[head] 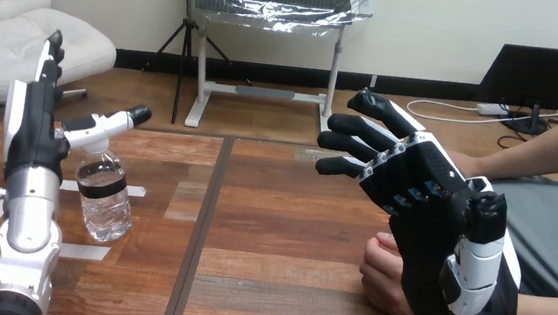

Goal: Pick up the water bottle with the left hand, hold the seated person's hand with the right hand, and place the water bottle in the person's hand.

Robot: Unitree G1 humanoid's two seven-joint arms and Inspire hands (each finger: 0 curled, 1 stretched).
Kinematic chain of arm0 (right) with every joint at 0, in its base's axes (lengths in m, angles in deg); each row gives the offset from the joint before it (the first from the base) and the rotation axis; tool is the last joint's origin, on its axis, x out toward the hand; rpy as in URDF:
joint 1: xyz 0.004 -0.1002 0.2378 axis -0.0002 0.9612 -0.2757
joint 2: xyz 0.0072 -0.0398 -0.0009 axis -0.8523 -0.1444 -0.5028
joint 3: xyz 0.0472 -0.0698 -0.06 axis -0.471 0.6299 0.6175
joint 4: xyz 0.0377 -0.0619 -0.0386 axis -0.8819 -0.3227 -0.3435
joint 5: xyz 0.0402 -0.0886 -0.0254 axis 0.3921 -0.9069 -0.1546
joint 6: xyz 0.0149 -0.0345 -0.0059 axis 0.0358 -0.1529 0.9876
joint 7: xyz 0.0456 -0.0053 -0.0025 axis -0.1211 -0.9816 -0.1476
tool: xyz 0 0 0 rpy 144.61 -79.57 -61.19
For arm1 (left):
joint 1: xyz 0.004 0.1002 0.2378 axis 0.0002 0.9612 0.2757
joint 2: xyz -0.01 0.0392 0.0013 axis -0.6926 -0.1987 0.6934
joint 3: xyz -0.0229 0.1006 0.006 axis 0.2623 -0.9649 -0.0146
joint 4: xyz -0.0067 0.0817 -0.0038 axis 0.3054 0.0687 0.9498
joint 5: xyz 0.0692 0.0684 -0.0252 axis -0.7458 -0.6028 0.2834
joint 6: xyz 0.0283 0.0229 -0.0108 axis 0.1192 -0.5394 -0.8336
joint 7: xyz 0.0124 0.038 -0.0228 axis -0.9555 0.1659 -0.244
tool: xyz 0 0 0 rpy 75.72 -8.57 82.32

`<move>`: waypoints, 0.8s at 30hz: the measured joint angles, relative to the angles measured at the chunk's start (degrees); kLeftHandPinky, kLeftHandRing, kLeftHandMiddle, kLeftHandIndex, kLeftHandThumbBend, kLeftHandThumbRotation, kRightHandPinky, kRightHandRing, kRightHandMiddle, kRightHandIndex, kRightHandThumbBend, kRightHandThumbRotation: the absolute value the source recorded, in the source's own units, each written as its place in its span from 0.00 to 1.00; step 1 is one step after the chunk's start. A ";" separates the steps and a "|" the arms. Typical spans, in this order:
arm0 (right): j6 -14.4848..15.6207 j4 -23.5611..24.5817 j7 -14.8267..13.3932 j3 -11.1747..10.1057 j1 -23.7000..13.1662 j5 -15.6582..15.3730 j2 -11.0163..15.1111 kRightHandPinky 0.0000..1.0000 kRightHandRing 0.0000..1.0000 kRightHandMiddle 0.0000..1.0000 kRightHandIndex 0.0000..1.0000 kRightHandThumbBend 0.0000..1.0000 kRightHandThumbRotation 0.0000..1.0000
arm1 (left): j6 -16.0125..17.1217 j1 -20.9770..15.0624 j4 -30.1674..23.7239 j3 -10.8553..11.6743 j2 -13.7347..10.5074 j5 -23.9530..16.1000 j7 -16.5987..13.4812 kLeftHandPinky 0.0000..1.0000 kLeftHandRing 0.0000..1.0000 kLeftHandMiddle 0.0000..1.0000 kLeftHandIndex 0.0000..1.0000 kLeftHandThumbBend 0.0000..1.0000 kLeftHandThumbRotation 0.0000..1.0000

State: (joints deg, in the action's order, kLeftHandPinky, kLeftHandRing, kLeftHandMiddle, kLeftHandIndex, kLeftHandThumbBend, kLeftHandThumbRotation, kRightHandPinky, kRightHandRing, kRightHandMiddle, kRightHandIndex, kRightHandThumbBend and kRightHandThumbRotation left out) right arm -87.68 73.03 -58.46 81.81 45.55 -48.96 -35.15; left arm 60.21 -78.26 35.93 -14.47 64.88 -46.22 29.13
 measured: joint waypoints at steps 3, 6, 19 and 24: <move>0.00 0.00 -0.02 0.00 0.00 -0.01 0.00 0.71 0.79 0.80 0.85 0.66 1.00 | -0.07 0.07 0.20 -0.33 0.00 -0.19 -0.22 0.89 0.95 0.96 0.97 0.91 0.15; 0.00 0.00 -0.03 0.00 0.00 -0.01 0.01 0.71 0.79 0.80 0.85 0.66 1.00 | -0.12 0.09 0.37 -0.71 0.00 -0.27 -0.46 0.89 0.94 0.96 0.97 0.90 0.15; 0.00 0.00 -0.02 0.00 0.00 -0.01 0.01 0.71 0.79 0.80 0.85 0.65 1.00 | -1.07 0.27 0.42 -1.74 0.00 -0.37 -0.49 0.87 0.94 0.95 0.98 0.89 0.18; 0.00 0.00 -0.02 0.00 0.00 -0.01 0.00 0.71 0.79 0.80 0.85 0.65 1.00 | -1.11 0.54 0.42 -1.99 0.01 -0.37 -0.49 0.88 0.94 0.95 0.98 0.91 0.20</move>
State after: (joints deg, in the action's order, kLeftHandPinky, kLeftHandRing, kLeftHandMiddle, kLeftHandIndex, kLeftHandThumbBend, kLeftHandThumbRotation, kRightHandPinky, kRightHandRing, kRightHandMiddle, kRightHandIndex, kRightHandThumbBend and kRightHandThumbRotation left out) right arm -87.68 73.03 -58.48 81.81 45.55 -48.97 -35.15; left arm 59.10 -77.72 36.35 -16.46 64.88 -46.59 28.65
